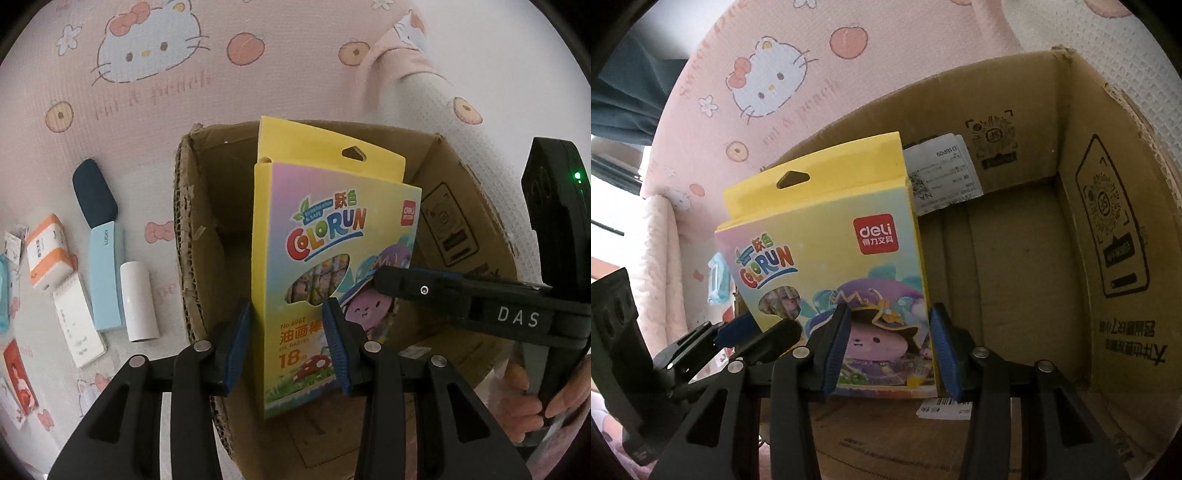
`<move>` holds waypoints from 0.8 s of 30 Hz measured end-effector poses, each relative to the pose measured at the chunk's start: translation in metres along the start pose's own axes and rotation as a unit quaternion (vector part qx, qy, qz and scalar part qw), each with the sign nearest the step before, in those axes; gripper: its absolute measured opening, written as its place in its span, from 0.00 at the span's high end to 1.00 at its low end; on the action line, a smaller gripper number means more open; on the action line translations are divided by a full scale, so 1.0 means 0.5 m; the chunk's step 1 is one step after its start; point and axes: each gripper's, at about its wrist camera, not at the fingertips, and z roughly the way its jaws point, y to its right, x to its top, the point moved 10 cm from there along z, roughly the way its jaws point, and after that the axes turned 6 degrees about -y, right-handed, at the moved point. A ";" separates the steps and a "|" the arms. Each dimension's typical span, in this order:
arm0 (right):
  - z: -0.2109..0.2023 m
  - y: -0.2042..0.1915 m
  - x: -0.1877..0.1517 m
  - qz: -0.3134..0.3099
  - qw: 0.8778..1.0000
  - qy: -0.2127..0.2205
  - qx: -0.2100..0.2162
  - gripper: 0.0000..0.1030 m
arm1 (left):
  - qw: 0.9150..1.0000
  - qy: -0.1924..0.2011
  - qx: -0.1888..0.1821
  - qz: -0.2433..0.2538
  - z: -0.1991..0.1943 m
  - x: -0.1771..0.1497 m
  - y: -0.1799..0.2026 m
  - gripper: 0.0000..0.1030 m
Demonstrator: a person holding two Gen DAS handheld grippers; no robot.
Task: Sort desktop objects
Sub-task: 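Lower the pastel box into the cardboard box and open the right gripper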
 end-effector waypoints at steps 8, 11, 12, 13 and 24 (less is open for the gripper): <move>-0.003 0.000 -0.004 0.000 1.000 -0.005 0.003 0.59 | 0.999 -0.015 0.025 0.023 0.008 -0.007 0.009 0.58; -0.009 -0.028 -0.004 -0.010 0.999 -0.013 0.036 0.67 | 0.999 -0.018 0.019 0.023 0.008 -0.010 0.013 0.56; -0.013 -0.043 -0.005 -0.014 0.999 -0.016 0.050 0.67 | 0.999 -0.021 0.026 0.019 0.009 -0.011 0.009 0.55; -0.018 -0.055 -0.004 -0.020 0.998 -0.015 0.051 0.67 | 0.999 -0.020 0.024 0.016 0.009 -0.011 0.007 0.55; -0.031 -0.034 0.019 -0.039 0.998 0.012 -0.039 0.67 | 1.000 -0.009 0.010 0.010 -0.003 -0.010 0.005 0.55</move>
